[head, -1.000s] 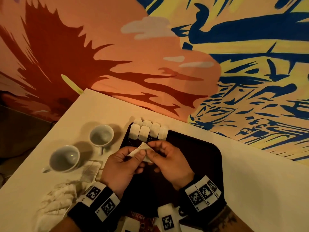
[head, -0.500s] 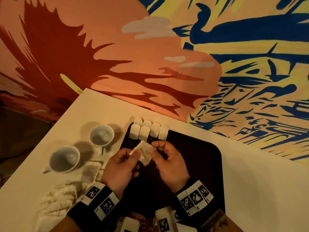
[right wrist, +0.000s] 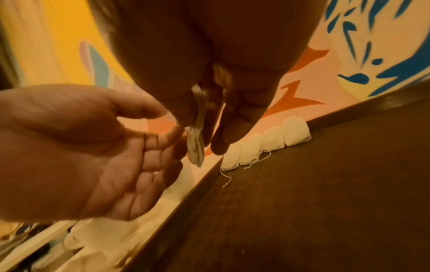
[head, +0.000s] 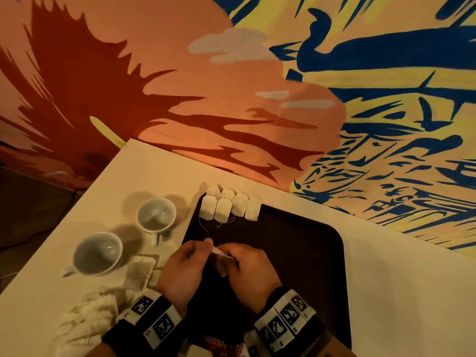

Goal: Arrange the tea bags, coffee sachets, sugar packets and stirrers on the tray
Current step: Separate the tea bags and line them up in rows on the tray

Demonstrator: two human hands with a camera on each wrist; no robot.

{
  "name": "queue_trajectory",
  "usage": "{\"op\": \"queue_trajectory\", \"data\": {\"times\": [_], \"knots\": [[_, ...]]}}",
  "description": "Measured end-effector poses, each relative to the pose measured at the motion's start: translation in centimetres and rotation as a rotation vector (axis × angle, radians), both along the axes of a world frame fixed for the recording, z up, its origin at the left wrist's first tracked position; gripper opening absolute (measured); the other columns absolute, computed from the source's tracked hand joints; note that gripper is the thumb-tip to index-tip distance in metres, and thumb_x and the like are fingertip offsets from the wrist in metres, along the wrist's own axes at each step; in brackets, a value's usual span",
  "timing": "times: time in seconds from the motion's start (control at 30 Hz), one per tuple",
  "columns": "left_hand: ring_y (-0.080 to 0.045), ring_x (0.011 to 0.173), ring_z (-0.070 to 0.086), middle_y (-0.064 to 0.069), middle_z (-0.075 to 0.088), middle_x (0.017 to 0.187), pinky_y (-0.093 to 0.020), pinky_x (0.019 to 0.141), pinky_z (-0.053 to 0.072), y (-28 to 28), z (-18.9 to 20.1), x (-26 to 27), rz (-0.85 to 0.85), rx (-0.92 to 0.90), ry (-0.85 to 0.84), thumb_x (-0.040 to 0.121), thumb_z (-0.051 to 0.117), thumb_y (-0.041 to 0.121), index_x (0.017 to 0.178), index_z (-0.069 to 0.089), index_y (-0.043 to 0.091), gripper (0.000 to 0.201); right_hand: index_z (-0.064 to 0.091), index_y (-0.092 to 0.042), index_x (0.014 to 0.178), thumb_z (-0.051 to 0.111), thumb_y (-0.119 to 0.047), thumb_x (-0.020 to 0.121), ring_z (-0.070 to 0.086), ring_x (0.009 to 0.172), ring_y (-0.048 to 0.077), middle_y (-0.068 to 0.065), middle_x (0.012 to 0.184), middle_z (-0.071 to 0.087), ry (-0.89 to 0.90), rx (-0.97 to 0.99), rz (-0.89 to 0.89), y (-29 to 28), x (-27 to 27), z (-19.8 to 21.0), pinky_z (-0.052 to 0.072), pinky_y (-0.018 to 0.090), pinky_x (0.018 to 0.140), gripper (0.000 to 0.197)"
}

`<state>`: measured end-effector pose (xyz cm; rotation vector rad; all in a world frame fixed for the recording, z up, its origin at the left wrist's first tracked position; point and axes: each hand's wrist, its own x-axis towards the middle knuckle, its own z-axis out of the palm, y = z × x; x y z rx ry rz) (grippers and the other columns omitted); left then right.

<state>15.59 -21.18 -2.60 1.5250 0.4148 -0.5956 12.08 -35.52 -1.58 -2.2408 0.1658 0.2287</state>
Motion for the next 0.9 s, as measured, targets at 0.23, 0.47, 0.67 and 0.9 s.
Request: {"op": "queue_trajectory", "data": {"times": [0.23,0.47,0.67,0.9], "knots": [[-0.018,0.085,0.073,0.004,0.076,0.090,-0.038,0.078,0.059,0.3,-1.0,0.2,-0.304,0.111,-0.097,0.089,0.069,0.018,0.103,0.069,0.030,0.017,0.074,-0.033,0.101,0.064,-0.027,0.095,0.068,0.087,-0.003,-0.013,0.094,0.074,0.122,0.165,-0.065,-1.1,0.8,0.3,0.053,0.016,0.078,0.014],[-0.012,0.079,0.072,0.008,0.076,0.085,-0.040,0.085,0.058,0.6,-1.8,1.1,-0.302,0.188,-0.095,0.089,0.070,0.027,0.101,0.071,0.032,0.013,0.075,-0.028,0.099,0.069,-0.029,0.092,0.065,0.080,-0.007,-0.015,0.089,0.072,0.185,0.003,0.004,-3.6,4.5,0.1,0.046,0.006,0.070,0.010],[-0.012,0.085,0.070,0.014,0.075,0.089,-0.038,0.085,0.056,2.2,-3.2,1.0,-0.184,0.147,-0.027,0.090,0.068,0.014,0.096,0.072,0.030,0.018,0.071,-0.024,0.104,0.065,-0.026,0.093,0.064,0.098,0.016,-0.002,0.107,0.070,0.252,-0.256,-0.038,-7.1,10.1,-3.0,0.051,0.028,0.086,0.013],[-0.018,0.073,0.067,0.003,0.077,0.087,-0.034,0.068,0.054,3.7,-3.6,0.6,-0.120,0.070,0.059,0.091,0.066,0.009,0.094,0.072,0.025,0.017,0.070,-0.025,0.102,0.068,-0.033,0.090,0.064,0.102,0.020,0.000,0.109,0.070,0.287,-0.429,-0.030,-7.6,13.0,-4.6,0.047,0.025,0.085,0.014]]}}
